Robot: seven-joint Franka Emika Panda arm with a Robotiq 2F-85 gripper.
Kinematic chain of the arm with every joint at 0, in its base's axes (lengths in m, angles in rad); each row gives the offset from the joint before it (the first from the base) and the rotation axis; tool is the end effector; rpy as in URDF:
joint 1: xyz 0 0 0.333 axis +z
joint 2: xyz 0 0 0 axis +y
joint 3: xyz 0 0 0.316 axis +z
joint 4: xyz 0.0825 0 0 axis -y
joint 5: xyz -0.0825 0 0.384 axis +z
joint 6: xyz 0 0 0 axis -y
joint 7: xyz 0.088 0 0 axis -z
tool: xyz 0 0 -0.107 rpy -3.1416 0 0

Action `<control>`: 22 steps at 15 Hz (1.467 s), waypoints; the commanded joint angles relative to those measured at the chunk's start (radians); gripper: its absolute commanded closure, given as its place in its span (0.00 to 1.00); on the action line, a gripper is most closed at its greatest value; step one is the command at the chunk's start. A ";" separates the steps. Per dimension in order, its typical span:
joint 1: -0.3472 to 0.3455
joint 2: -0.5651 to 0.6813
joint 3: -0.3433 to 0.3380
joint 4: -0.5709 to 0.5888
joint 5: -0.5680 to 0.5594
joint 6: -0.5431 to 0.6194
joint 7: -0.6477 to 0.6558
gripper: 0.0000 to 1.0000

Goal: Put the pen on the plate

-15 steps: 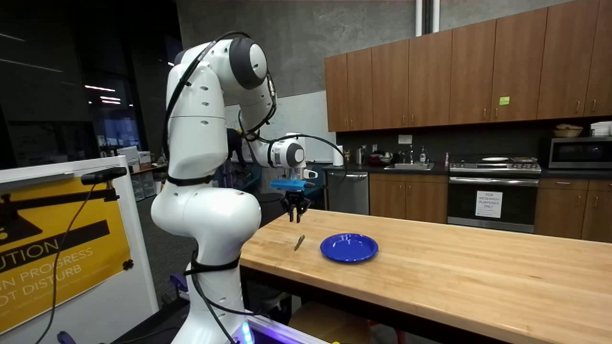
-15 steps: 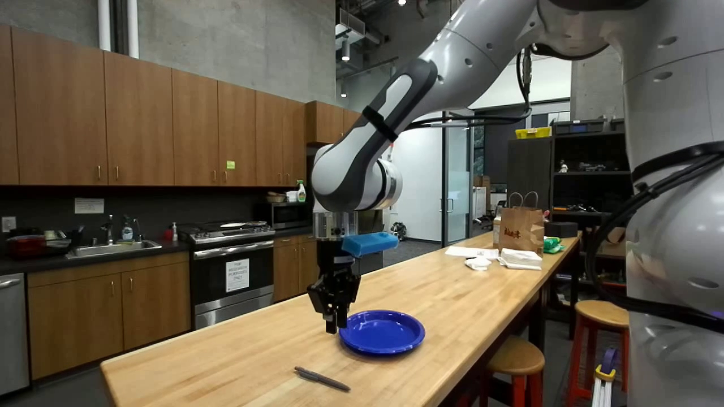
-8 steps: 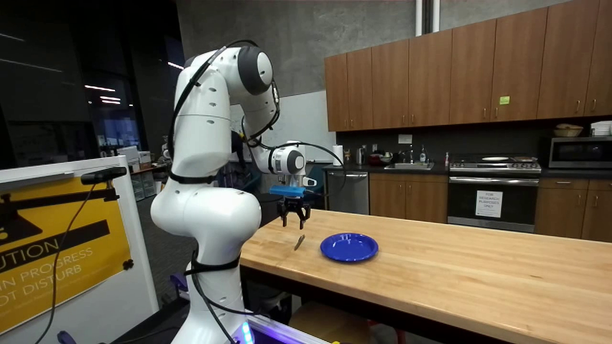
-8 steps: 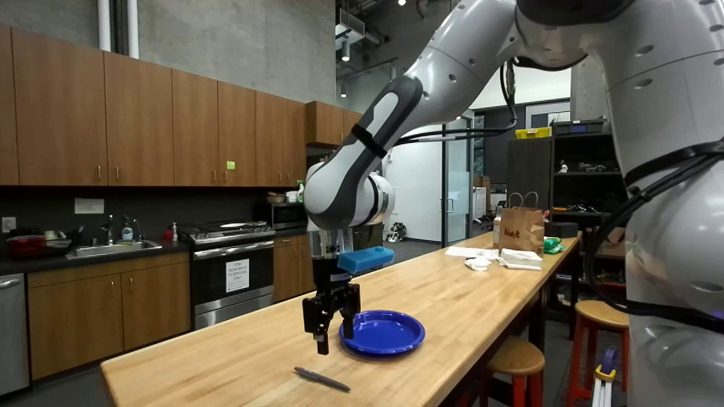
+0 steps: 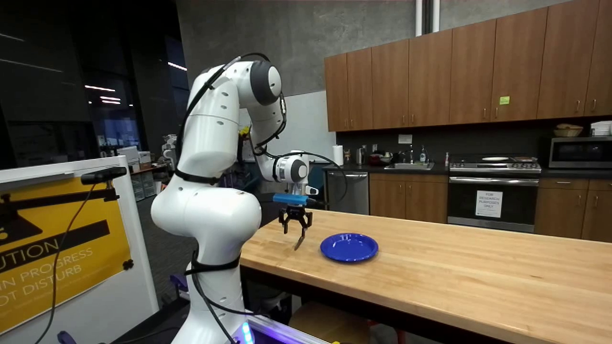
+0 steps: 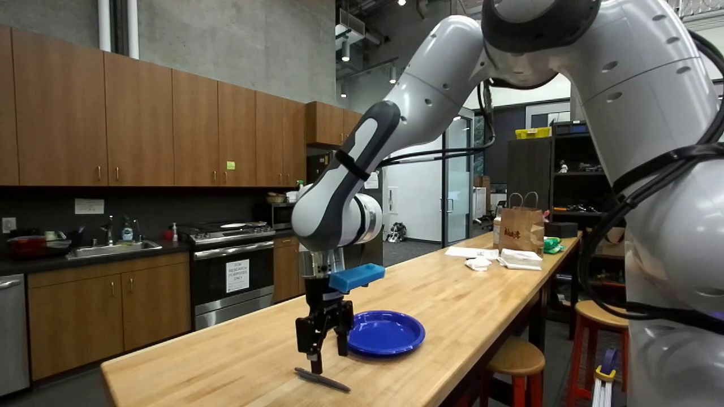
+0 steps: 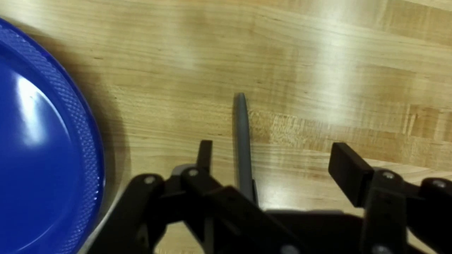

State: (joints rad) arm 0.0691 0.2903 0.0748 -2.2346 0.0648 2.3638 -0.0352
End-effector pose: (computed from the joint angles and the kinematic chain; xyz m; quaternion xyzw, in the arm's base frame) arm 0.5230 0.0772 0.2273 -0.9942 -0.0636 0.0818 0.0272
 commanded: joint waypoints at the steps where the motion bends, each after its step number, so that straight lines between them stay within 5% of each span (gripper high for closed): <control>1: -0.013 0.019 0.009 0.021 0.017 0.013 -0.032 0.31; 2: -0.015 0.022 0.009 0.022 0.018 0.016 -0.036 0.27; 3: -0.016 0.022 0.010 0.022 0.019 0.017 -0.042 0.11; 6: -0.018 0.020 0.011 0.019 0.020 0.024 -0.051 0.01; 22: -0.024 0.100 0.008 0.066 0.020 -0.011 -0.080 0.00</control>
State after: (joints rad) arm 0.0464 0.3525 0.0763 -2.1995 0.0914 2.3649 -0.1095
